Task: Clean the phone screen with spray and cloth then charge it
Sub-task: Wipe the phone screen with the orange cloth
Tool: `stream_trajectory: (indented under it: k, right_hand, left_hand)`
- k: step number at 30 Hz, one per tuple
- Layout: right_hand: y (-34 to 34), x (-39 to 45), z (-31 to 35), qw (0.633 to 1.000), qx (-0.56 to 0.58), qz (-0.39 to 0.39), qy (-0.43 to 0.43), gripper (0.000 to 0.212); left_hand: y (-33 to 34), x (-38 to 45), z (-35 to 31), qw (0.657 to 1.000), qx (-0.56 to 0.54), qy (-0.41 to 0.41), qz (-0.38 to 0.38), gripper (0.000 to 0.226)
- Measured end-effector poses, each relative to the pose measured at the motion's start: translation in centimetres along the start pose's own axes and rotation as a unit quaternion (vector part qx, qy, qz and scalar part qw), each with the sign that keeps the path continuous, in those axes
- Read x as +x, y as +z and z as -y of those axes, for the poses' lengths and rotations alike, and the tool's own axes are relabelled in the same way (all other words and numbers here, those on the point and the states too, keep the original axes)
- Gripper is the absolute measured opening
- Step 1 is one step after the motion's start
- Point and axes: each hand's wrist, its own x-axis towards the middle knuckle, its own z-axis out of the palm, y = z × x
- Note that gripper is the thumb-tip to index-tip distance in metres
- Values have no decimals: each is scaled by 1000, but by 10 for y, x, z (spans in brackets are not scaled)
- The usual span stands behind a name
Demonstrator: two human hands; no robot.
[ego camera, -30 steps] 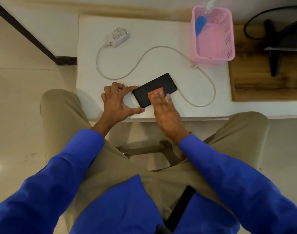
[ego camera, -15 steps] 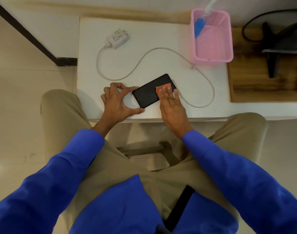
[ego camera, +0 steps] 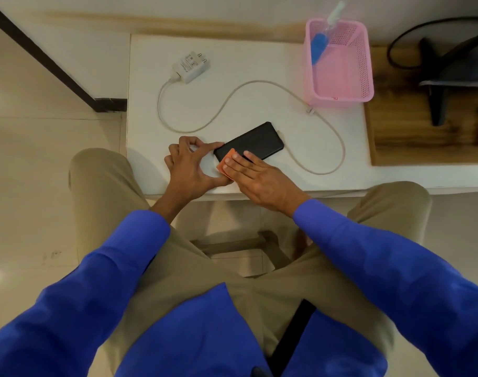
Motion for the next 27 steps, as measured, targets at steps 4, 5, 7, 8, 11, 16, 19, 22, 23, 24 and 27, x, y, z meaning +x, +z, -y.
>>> stream_trajectory:
  k: [4, 5, 7, 8, 11, 16, 19, 22, 23, 24, 27]
  right_hand:
    - [3, 26, 3, 1000, 22, -11, 13, 48]
    - [2, 30, 1, 999, 27, -14, 17, 48]
    - [2, 34, -1, 999, 24, -20, 21, 48]
    - [3, 34, -3, 999, 23, -20, 22, 48]
    - [4, 32, -7, 999, 24, -9, 40, 48]
    - [-6, 28, -33, 976, 69, -25, 206, 52]
    - [-14, 14, -51, 970, 67, -24, 233, 52]
    - [-16, 2, -58, 963, 79, -19, 258, 51]
    - [-15, -2, -56, 961, 80, -15, 264, 51]
    - [-14, -5, -53, 960, 78, -11, 269, 52]
    - [-11, -22, -35, 955, 78, -9, 285, 54]
  left_hand:
    - [-2, 2, -4, 1000, -16, -19, 11, 88]
    - [-3, 2, -4, 999, -25, -27, 12, 87]
    - [-3, 3, -5, 998, -38, -39, 12, 89]
    - [-3, 3, -5, 998, -42, -43, 13, 91]
    - [-1, 4, -4, 998, -44, -46, 5, 92]
    - [4, 3, -2, 998, -40, -40, -1, 91]
    - [6, 3, 0, 999, -30, -40, -2, 92]
    - [9, 3, 1, 999, -25, -39, -4, 93]
    - [9, 3, 2, 999, -24, -38, -5, 93]
    - [9, 3, 2, 999, -23, -39, -7, 94]
    - [10, 2, 1, 999, -17, -40, -8, 94]
